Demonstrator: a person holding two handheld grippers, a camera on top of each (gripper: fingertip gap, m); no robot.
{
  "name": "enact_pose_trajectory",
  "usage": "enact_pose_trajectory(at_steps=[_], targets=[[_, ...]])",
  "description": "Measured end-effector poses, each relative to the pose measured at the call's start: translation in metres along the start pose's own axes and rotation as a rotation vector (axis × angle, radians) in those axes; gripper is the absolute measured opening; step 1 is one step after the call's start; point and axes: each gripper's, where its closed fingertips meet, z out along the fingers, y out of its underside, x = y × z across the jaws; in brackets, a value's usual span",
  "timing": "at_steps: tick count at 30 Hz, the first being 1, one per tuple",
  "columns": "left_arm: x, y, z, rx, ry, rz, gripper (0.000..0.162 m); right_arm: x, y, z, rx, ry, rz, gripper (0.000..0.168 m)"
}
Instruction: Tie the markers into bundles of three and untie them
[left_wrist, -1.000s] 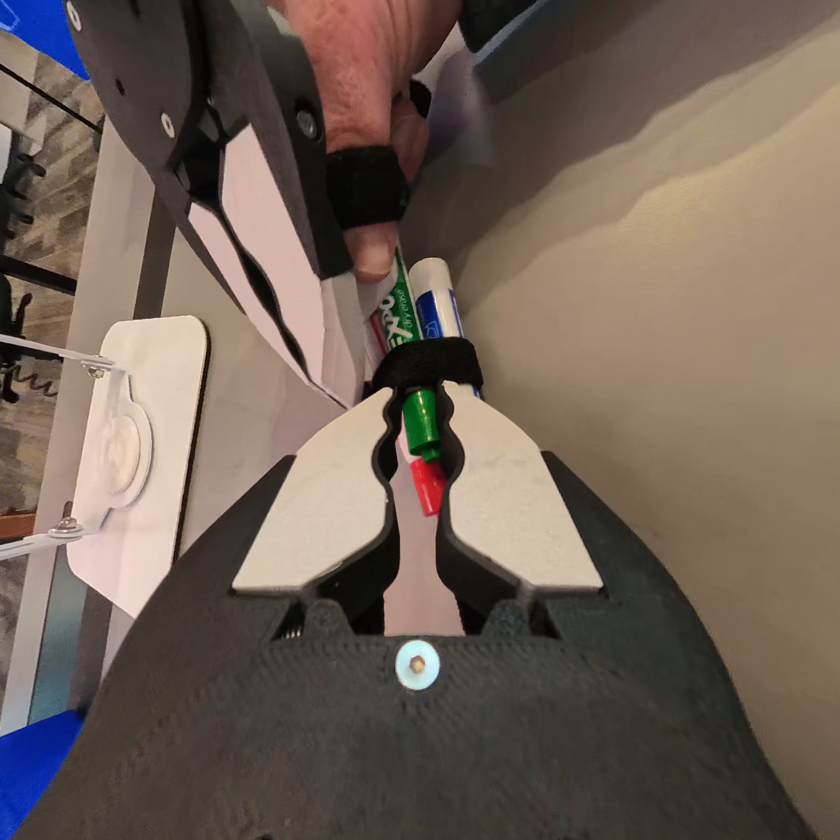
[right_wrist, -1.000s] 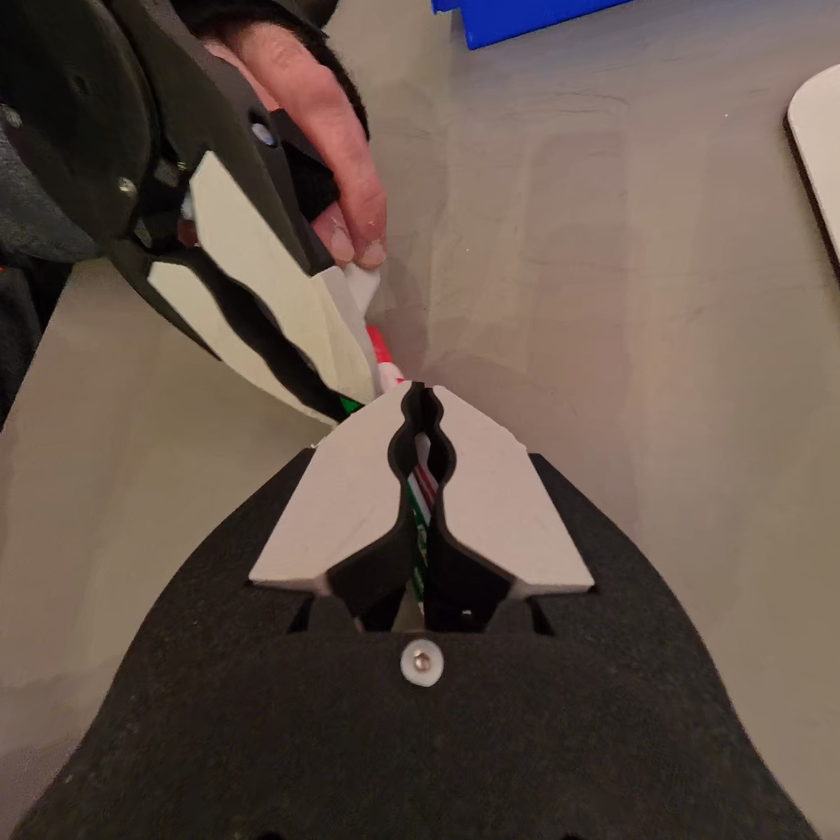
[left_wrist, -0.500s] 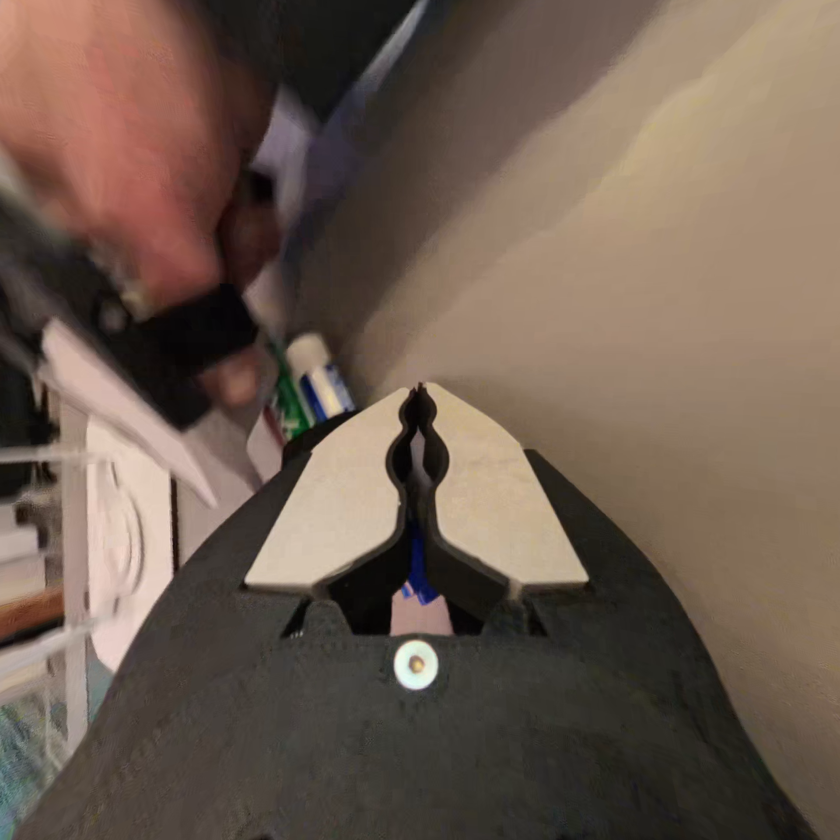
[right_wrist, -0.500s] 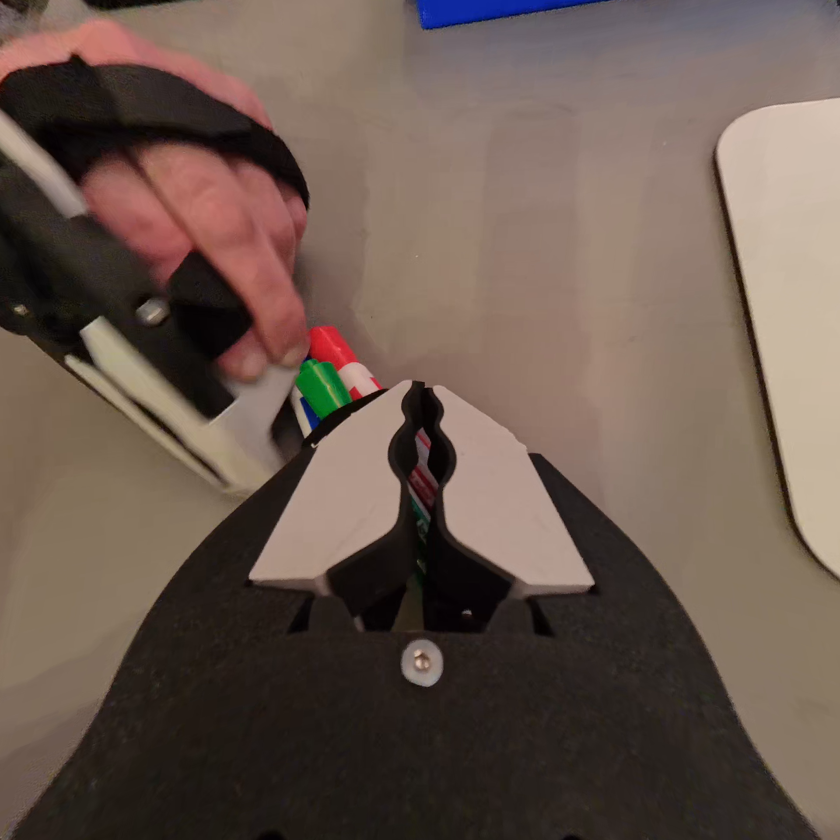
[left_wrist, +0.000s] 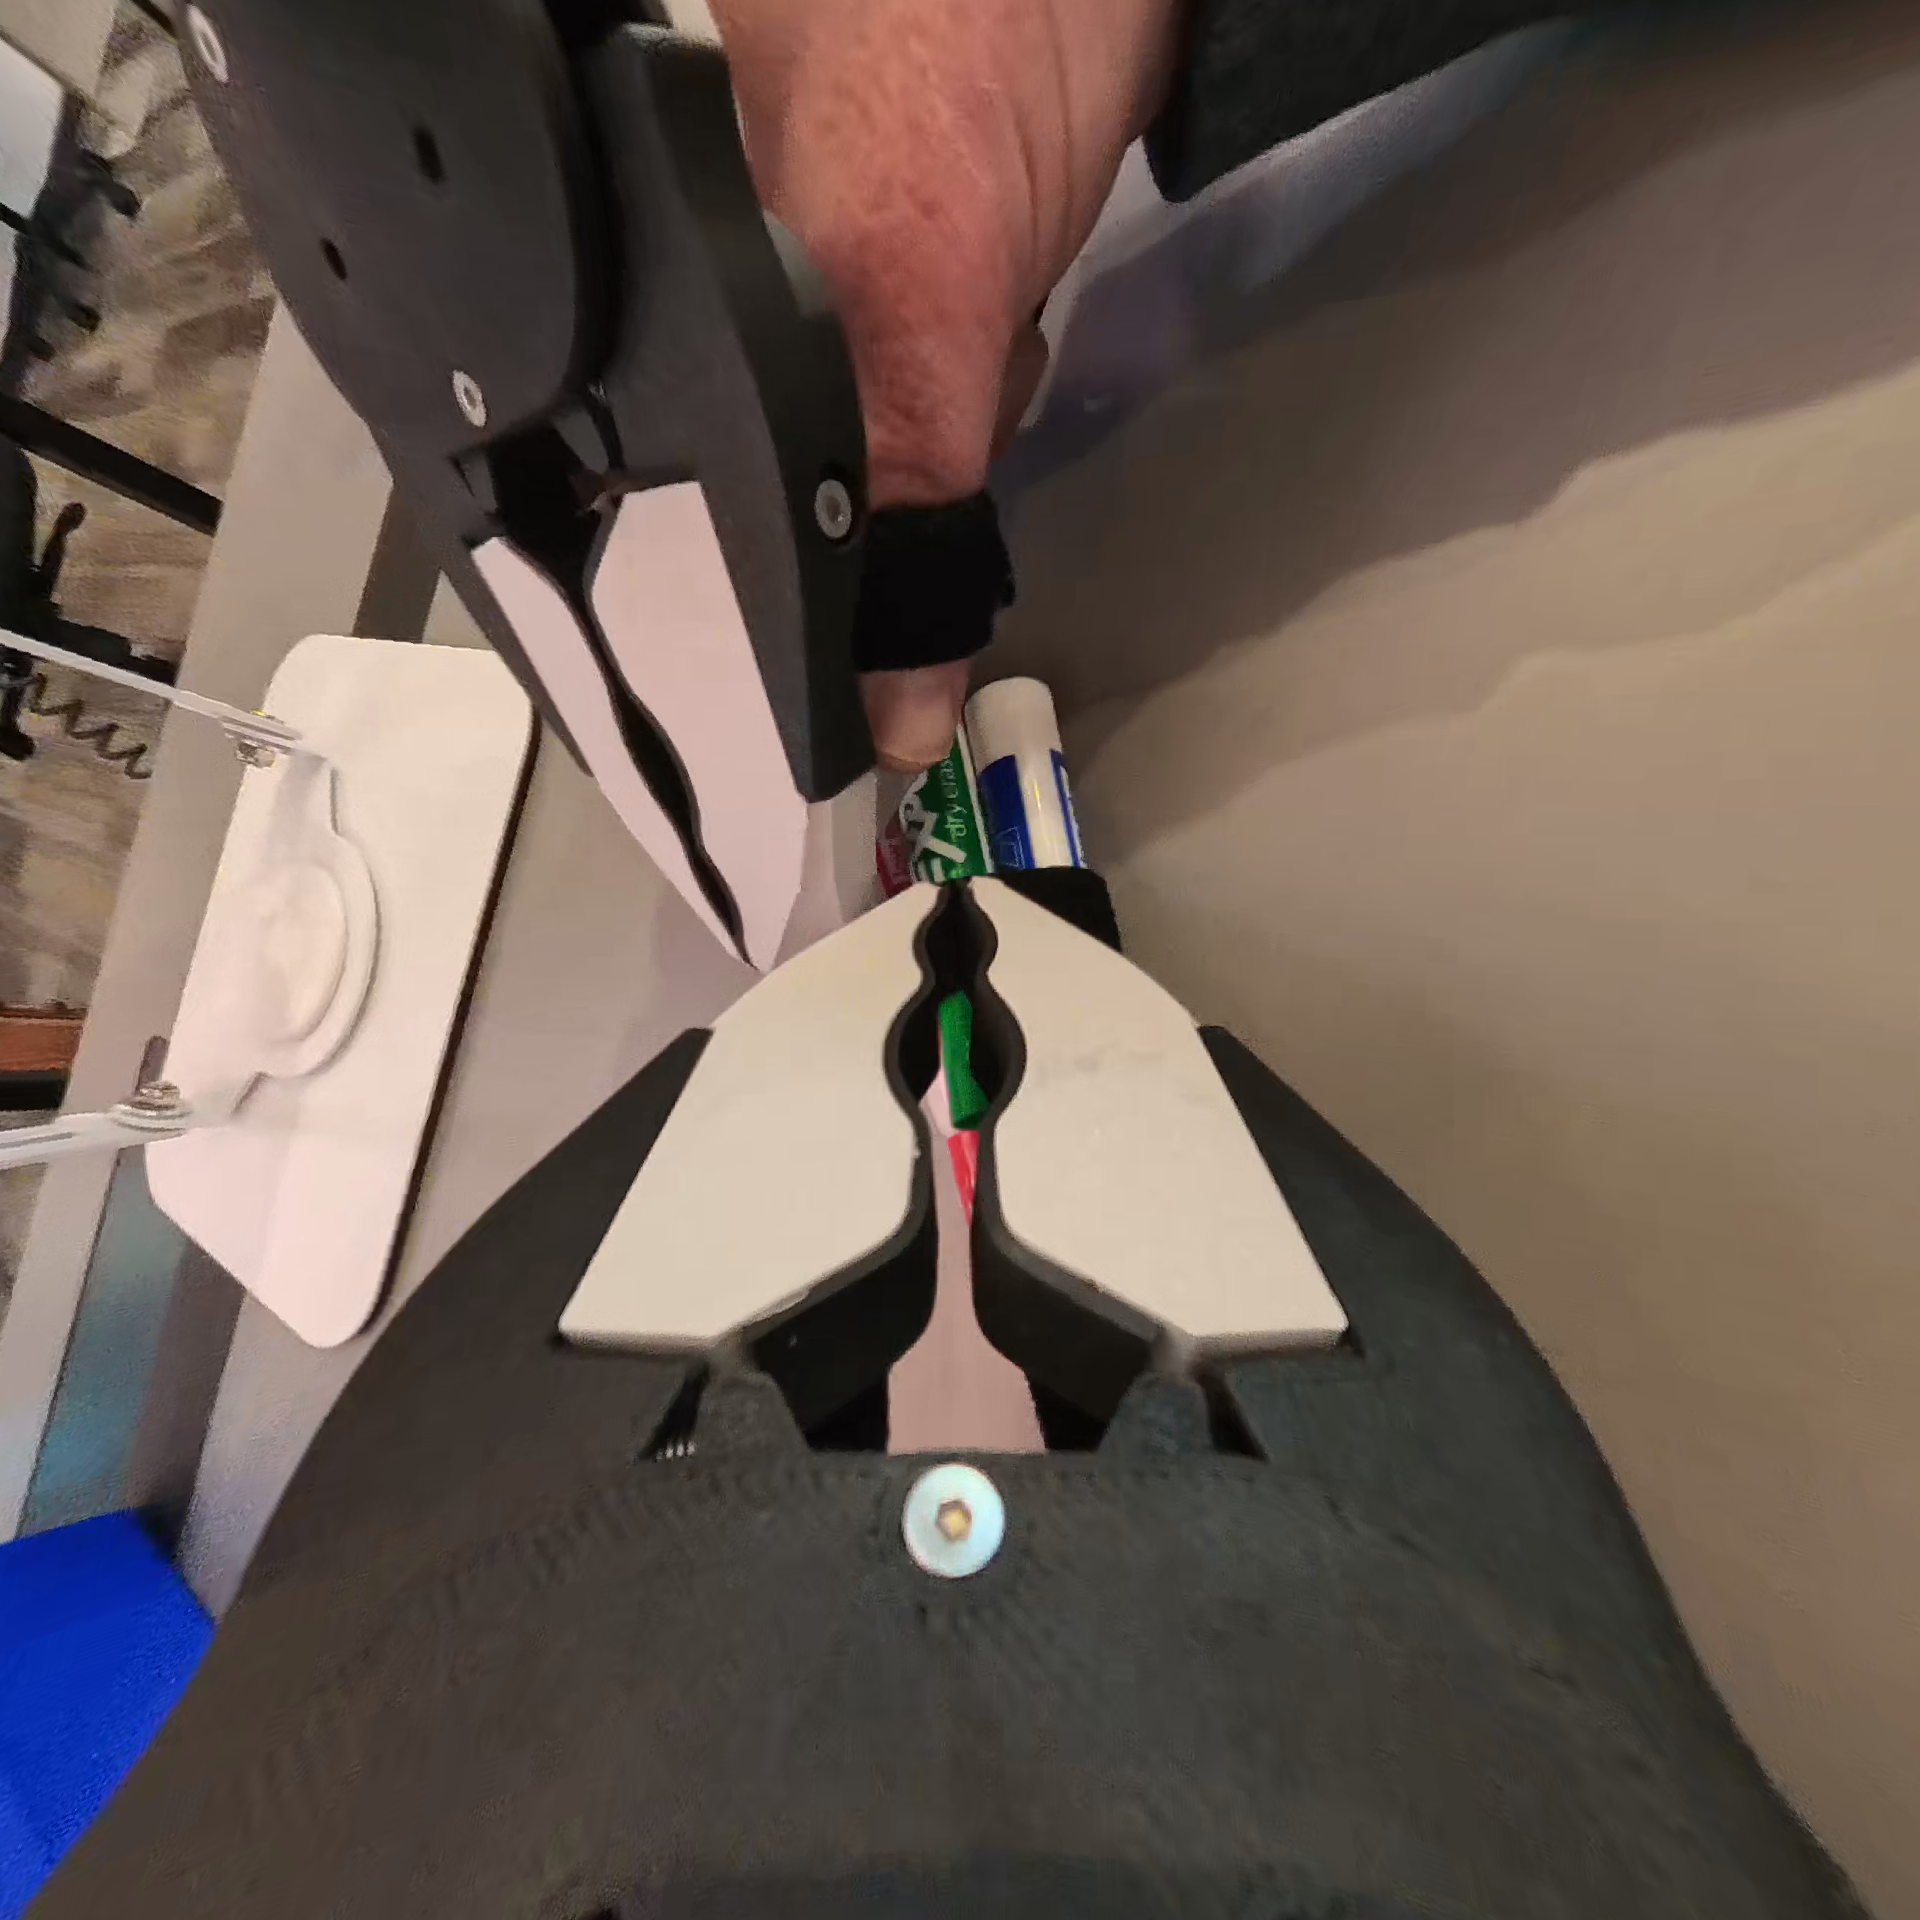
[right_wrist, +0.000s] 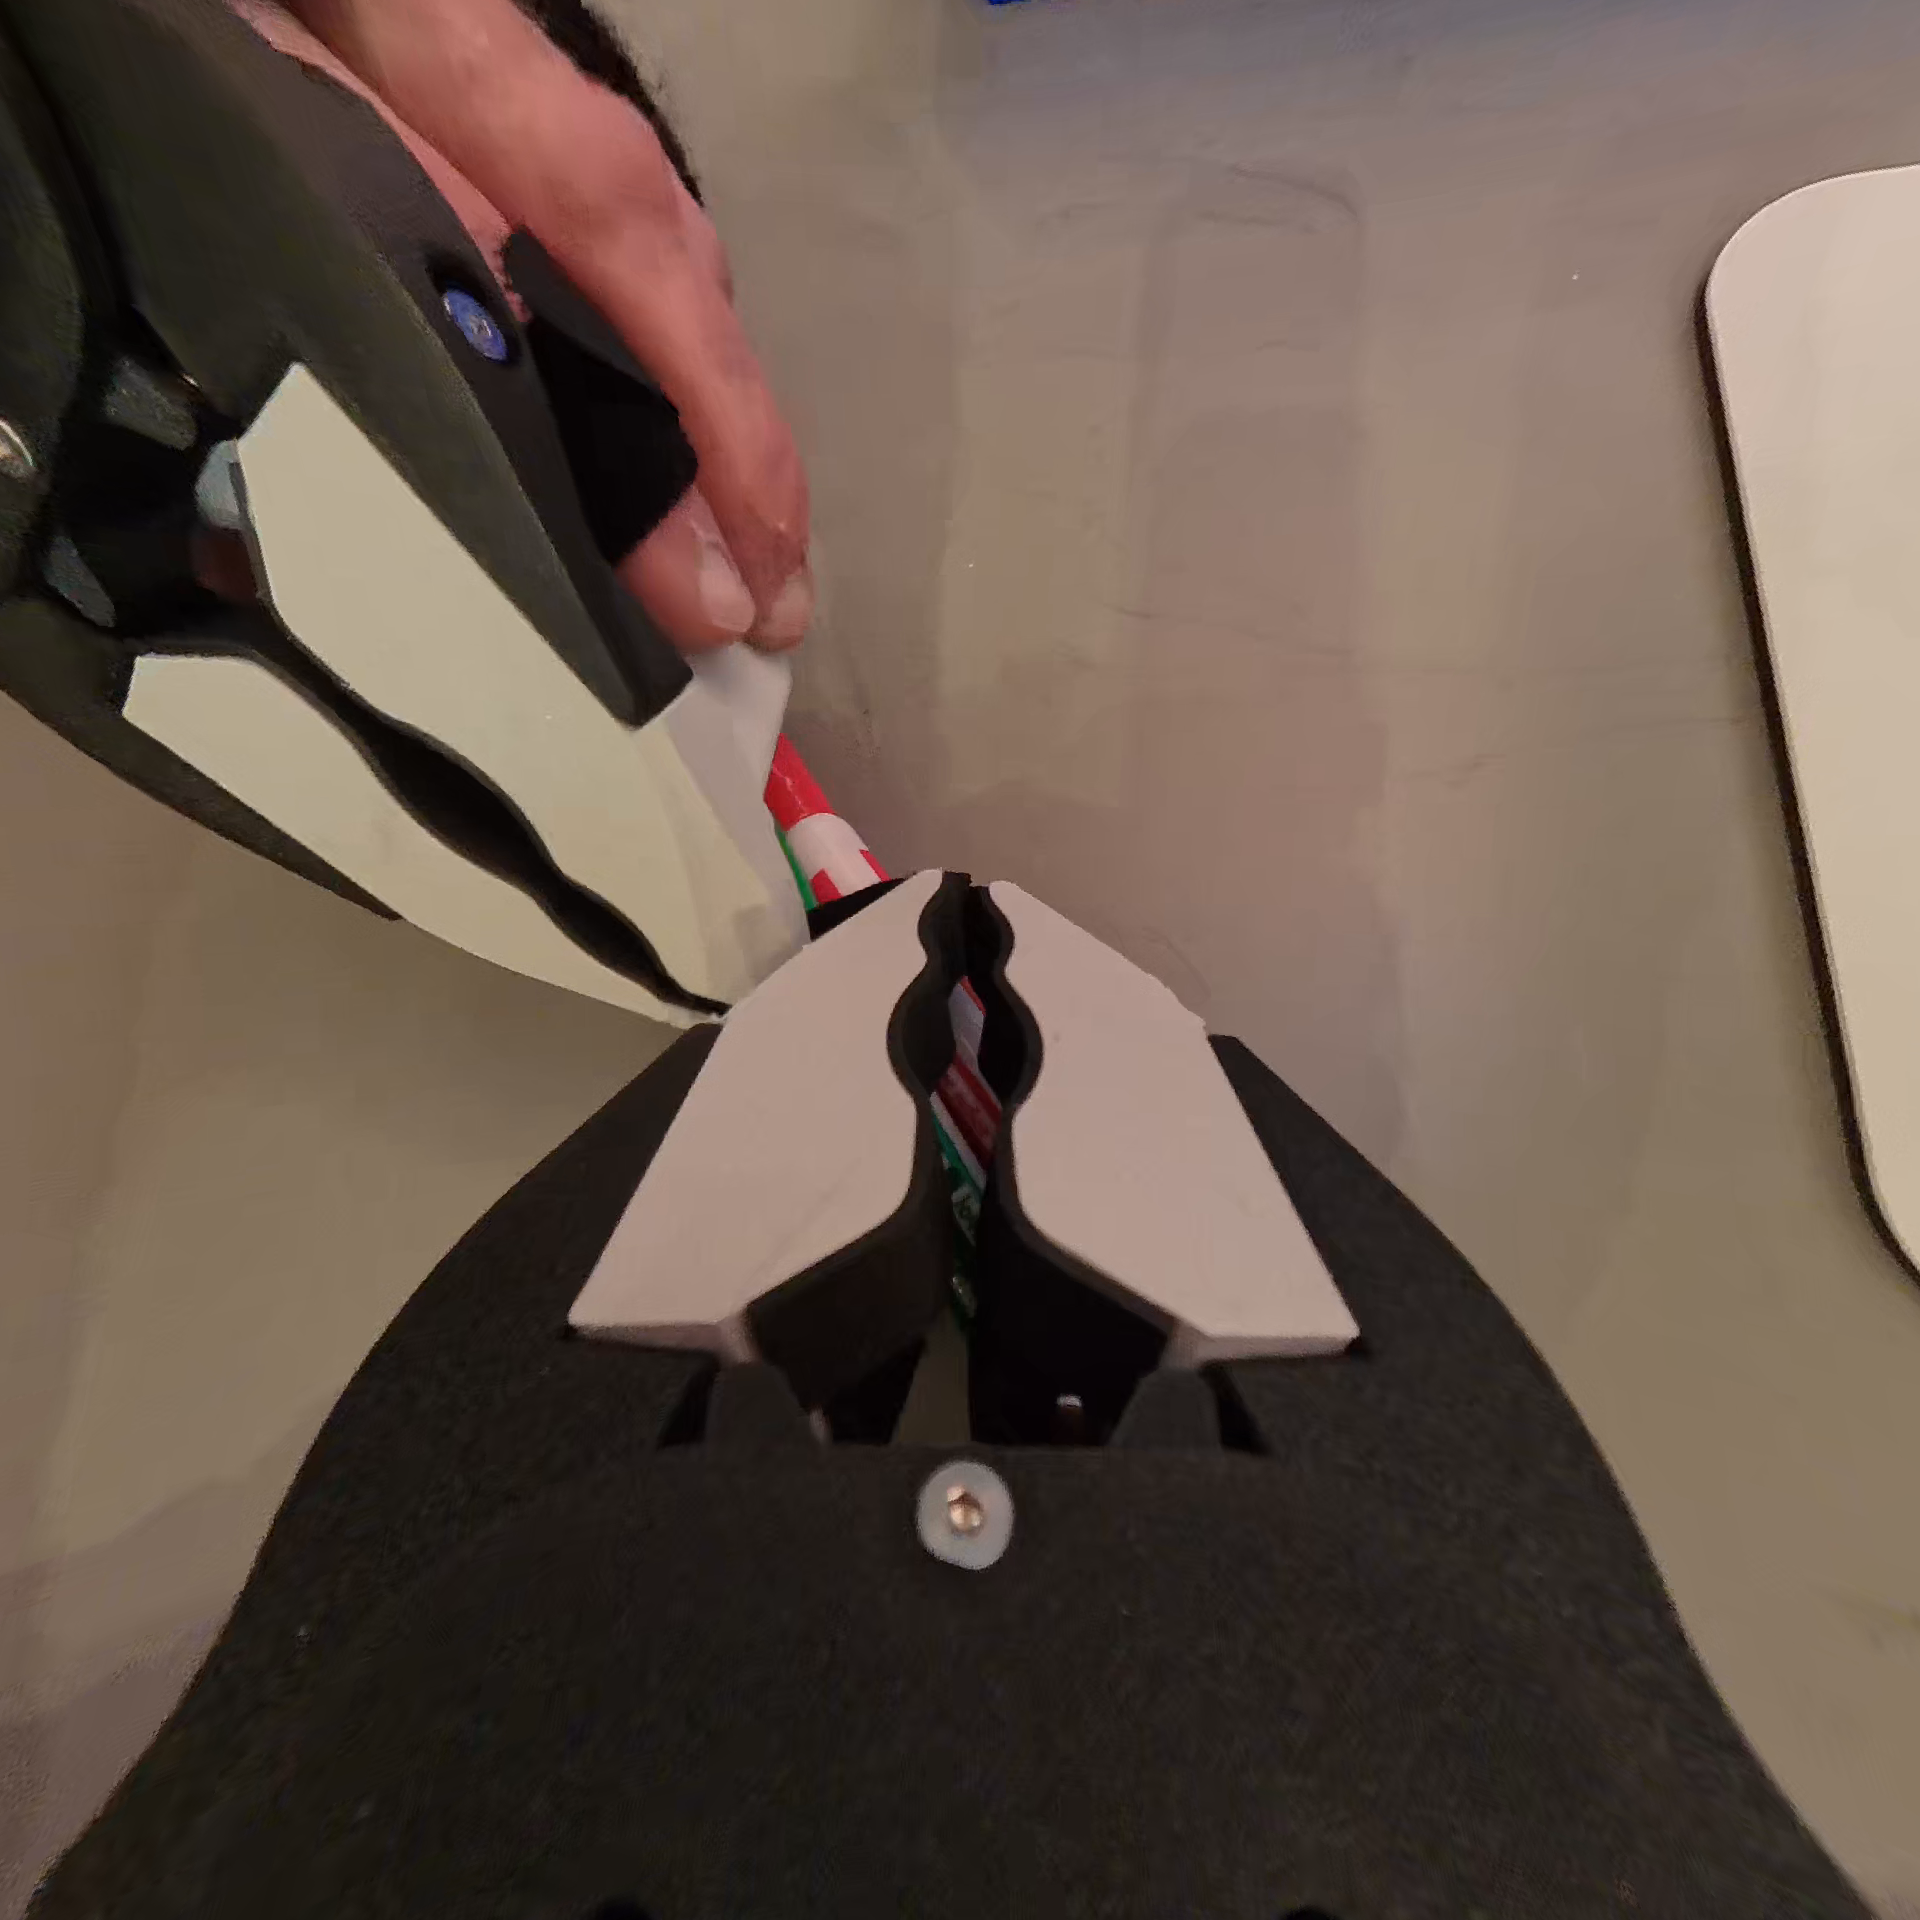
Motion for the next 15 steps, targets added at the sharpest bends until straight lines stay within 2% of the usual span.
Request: enact_pose_trajectory(at_steps=[1, 5, 7, 9, 12, 15], targets=[[0.001, 0.0, 0.001, 0.005, 0.007, -0.007, 0.0, 0.0, 0.0, 0.0, -0.002, 0.005, -0.002, 0.0], [0.019, 0.0, 0.005, 0.012, 0.113, -0.03, 0.0, 0.003, -0.002, 0.0, 0.01, 0.017, -0.005, 0.0], [0.018, 0.001, 0.005, 0.004, 0.06, 0.025, 0.0, 0.003, 0.0, -0.001, -0.002, 0.011, -0.019, 0.0], [0.032, 0.01, 0.011, -0.017, 0.136, 0.028, 0.0, 0.01, 0.0, -0.002, -0.015, 0.057, -0.026, 0.0], [0.032, 0.01, 0.012, -0.023, 0.073, 0.09, 0.0, 0.006, -0.002, 0.001, -0.026, 0.027, -0.054, 0.0], [0.021, 0.005, 0.002, 0.017, 0.065, 0.028, 0.0, 0.006, 0.0, -0.001, -0.026, 0.001, -0.011, 0.0]])
